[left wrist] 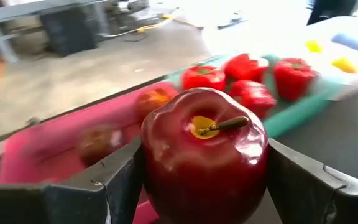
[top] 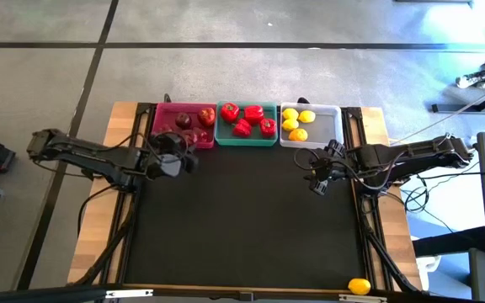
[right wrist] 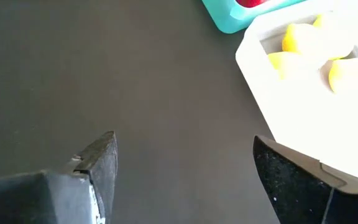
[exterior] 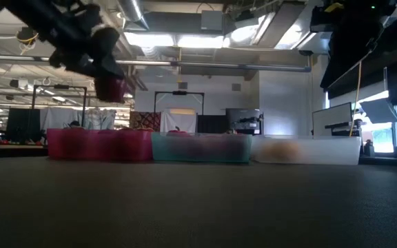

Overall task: Sort produce into baskets
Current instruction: Put the apple into the pink bin

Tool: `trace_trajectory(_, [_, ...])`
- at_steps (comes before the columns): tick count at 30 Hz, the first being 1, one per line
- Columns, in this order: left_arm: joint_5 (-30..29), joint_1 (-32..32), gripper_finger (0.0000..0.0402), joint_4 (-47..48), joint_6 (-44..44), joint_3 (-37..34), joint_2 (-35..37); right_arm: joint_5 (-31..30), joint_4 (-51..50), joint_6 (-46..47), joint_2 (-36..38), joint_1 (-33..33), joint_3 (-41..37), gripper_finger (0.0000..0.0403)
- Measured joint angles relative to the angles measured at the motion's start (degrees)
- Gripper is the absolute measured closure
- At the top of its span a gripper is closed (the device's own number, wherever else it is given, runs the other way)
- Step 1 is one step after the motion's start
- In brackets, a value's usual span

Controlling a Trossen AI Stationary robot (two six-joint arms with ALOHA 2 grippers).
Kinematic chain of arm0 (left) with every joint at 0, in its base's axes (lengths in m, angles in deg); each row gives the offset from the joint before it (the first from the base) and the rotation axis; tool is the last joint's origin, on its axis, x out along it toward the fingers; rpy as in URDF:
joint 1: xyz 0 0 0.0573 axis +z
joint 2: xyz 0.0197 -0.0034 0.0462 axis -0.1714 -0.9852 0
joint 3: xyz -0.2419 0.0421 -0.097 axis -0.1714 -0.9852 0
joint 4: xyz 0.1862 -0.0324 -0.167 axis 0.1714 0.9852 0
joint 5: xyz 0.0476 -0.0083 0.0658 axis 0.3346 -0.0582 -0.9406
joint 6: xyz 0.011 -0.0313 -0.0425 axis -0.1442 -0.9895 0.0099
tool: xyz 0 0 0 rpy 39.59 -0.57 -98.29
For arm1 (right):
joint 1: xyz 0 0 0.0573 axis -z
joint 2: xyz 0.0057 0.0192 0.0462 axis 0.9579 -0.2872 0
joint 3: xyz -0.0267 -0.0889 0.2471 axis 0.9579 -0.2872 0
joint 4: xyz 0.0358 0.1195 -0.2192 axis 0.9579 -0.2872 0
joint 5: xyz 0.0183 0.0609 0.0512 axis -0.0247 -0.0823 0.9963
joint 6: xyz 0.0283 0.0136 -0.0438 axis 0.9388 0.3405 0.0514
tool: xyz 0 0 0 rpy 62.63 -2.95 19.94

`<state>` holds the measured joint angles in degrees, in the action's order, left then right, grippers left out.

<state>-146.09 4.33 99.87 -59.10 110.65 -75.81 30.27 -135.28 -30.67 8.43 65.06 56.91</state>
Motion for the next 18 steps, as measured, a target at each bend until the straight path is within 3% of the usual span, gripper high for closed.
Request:
trace_trajectory(5, [-0.41,4.29,0.0123,0.23,-3.76,-2.36,-0.39,-0.48,0.37,0.00,0.00,0.00,0.00,0.0104])
trace_trajectory(18, [0.56,13.34,0.0123,0.82,-2.33,-3.54,-0.63,0.67,6.76,-0.02,-0.02,0.00,-5.06,0.0104])
